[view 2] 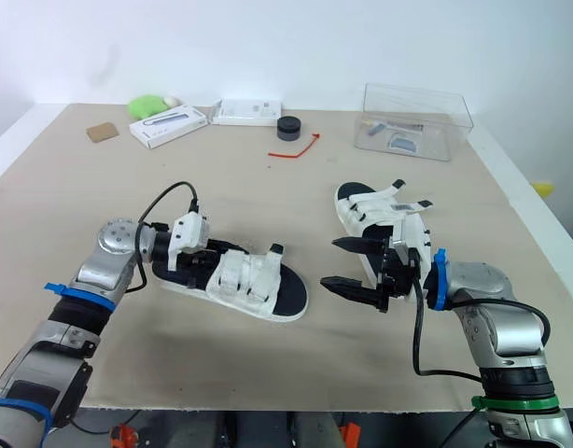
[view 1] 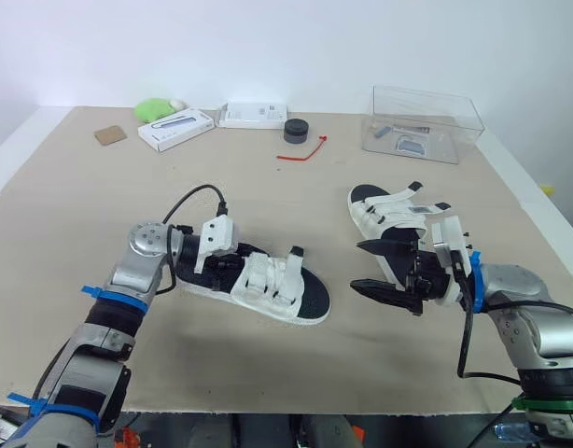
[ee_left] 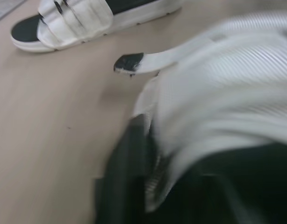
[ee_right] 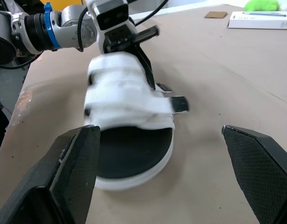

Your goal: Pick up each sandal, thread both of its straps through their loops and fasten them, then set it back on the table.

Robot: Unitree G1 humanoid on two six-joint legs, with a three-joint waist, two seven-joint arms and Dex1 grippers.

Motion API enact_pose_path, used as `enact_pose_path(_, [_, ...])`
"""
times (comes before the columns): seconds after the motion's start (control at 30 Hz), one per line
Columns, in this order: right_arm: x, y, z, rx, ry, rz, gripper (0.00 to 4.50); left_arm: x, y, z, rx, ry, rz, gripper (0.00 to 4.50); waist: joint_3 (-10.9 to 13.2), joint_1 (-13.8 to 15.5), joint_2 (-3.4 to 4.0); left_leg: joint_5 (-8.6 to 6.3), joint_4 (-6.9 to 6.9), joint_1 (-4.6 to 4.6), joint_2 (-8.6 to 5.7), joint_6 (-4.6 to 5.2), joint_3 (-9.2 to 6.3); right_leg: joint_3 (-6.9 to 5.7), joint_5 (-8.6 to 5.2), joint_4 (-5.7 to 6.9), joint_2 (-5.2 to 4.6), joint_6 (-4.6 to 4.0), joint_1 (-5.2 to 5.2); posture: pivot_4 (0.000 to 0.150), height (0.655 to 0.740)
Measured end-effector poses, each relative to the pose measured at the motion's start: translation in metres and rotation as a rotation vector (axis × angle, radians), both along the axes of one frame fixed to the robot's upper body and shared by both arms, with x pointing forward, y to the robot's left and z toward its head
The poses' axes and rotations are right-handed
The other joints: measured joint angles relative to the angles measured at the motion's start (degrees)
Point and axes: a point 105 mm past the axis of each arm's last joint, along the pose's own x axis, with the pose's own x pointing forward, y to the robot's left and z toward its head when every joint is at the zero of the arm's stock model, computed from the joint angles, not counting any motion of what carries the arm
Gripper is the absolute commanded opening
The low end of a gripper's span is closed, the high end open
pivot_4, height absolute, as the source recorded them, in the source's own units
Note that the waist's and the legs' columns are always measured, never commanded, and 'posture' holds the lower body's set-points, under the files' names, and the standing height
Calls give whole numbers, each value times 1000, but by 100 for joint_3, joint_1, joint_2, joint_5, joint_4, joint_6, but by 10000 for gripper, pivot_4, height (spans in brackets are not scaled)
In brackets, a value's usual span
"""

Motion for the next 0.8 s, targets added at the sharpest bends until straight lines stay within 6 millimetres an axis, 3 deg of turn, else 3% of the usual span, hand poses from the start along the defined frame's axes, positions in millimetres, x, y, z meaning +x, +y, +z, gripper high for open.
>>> enact_pose_path(0.13, [2, 4, 3, 13, -11, 10, 45000, 5, -1, 1, -15, 3, 46, 520, 0, 1, 1, 0, 13, 0, 1, 0, -5, -3, 1, 8, 0, 0, 2, 1500, 7400])
enact_pose_path(0.23, [3, 7, 4, 25, -15, 14, 45000, 20, 6, 4, -32, 6, 177, 520, 0, -3, 1, 1, 38, -3, 10, 1, -7, -4, 5, 13, 8, 8, 5, 1500, 7400])
enact_pose_path(0.37, [7, 8, 5, 34, -29, -2, 45000, 56, 48, 19, -77, -14, 550, 520, 3, -25, 2, 5, 51, -2, 32, 3, -2, 2, 11, 12, 33, 24, 4, 1500, 7400])
enact_pose_path(0.53, [16, 22, 5, 55, -46, 1, 45000, 95, 126, 41, -168, -73, 1195, 520, 3, -13, 2, 8, 51, -5, 51, 0, -6, -2, 30, 12, 47, -6, 0, 1500, 7400])
enact_pose_path(0.57, [17, 23, 5, 58, -47, 0, 45000, 96, 131, 42, -180, -72, 1238, 520, 3, -15, 2, 8, 51, -5, 54, -1, -4, 1, 33, 12, 44, -11, -1, 1500, 7400])
enact_pose_path(0.6, [26, 32, 8, 70, -56, -6, 45000, 98, 160, 43, -272, -48, 1491, 520, 3, -21, 2, 6, 51, -5, 57, -4, 0, 2, 46, 12, 34, -32, -3, 1500, 7400])
enact_pose_path(0.63, [26, 33, 9, 72, -58, -5, 45000, 98, 163, 42, -278, -45, 1517, 520, 3, -19, 2, 5, 51, -8, 58, -6, 0, 1, 46, 11, 32, -33, -5, 1500, 7400])
enact_pose_path(0.67, [29, 39, 10, 78, -65, 4, 45000, 95, 177, 37, -317, -16, 1649, 520, 3, -3, 2, 4, 50, -9, 57, -9, -5, -7, 47, 12, 27, -34, -4, 1500, 7400])
enact_pose_path(0.8, [33, 50, 10, 79, -68, 25, 45000, 92, 187, 27, -337, 17, 1799, 520, 2, 33, 1, 0, 50, -24, 45, -30, -12, -25, 48, 12, 5, -36, -10, 1500, 7400])
